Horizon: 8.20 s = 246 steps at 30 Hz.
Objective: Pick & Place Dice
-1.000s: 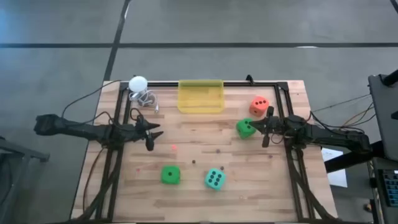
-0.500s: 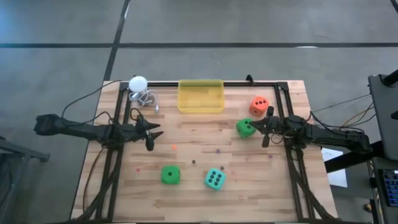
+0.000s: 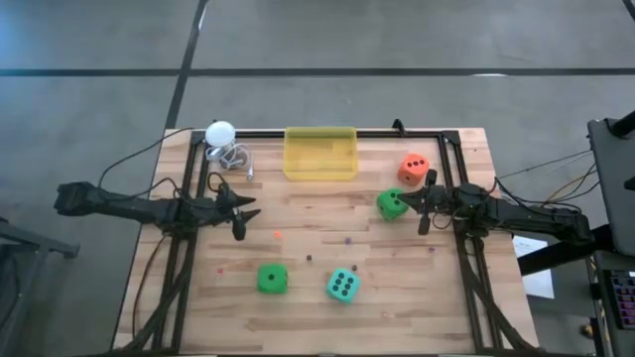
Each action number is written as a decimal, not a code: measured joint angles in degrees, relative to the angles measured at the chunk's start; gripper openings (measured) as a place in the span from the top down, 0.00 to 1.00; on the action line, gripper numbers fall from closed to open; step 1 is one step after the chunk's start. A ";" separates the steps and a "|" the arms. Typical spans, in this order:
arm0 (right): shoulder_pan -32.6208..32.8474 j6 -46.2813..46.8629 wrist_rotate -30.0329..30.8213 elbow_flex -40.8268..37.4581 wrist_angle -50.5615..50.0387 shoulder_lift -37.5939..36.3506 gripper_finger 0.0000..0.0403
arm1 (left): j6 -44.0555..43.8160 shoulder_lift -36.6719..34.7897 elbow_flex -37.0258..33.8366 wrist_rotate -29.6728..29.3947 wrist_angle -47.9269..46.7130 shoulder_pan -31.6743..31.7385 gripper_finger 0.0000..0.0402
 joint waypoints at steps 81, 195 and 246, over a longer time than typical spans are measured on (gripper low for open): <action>0.02 9.34 -2.88 0.00 12.44 1.00 0.98 | 8.34 0.02 0.00 -5.44 4.94 0.03 0.47; 19.56 -3.72 24.87 44.17 -46.34 72.75 0.41 | 5.44 0.00 -0.04 -5.16 2.03 0.05 0.47; 19.54 13.97 27.68 43.63 -44.85 69.75 0.92 | 4.39 0.02 -0.04 -3.91 2.10 0.05 0.47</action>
